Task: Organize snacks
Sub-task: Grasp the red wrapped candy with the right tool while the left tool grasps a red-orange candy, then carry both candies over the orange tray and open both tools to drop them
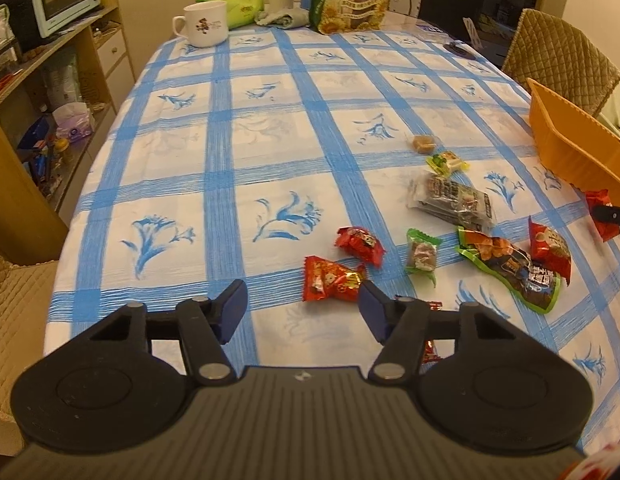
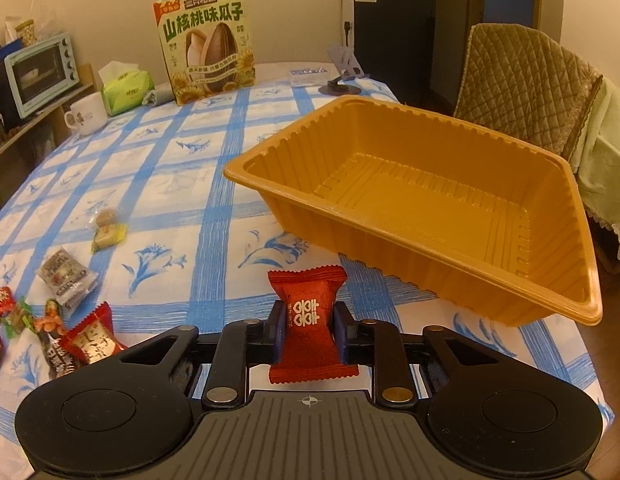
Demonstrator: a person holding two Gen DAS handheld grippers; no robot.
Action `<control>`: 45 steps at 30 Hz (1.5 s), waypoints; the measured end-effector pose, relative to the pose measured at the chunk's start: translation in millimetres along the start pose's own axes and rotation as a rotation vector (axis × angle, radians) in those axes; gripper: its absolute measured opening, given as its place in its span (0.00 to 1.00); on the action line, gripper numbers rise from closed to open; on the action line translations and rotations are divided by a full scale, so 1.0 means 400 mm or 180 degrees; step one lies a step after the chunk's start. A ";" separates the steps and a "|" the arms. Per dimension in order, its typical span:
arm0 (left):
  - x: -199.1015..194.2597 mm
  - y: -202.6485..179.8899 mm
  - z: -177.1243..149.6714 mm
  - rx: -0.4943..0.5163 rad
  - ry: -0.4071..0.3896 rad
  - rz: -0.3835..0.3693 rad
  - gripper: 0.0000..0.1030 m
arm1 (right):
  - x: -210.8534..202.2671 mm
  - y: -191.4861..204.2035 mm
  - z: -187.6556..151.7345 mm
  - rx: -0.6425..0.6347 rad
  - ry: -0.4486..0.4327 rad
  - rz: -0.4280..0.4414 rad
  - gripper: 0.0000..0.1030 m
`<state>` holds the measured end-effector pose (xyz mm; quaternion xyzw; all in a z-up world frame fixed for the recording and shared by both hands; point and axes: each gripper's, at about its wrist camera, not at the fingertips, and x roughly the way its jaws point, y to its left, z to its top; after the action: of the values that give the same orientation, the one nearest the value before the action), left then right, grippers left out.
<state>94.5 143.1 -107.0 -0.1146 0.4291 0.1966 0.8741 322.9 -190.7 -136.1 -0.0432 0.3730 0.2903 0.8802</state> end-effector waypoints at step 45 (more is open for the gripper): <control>-0.073 -0.356 0.137 0.0483 -0.0303 -0.0696 0.18 | -0.231 -0.108 0.062 0.0243 -0.0234 0.0366 0.24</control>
<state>179.9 28.5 -46.0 -0.0847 0.3857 0.0724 0.9159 310.9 -263.5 -61.2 0.0225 0.3530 0.3273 0.8762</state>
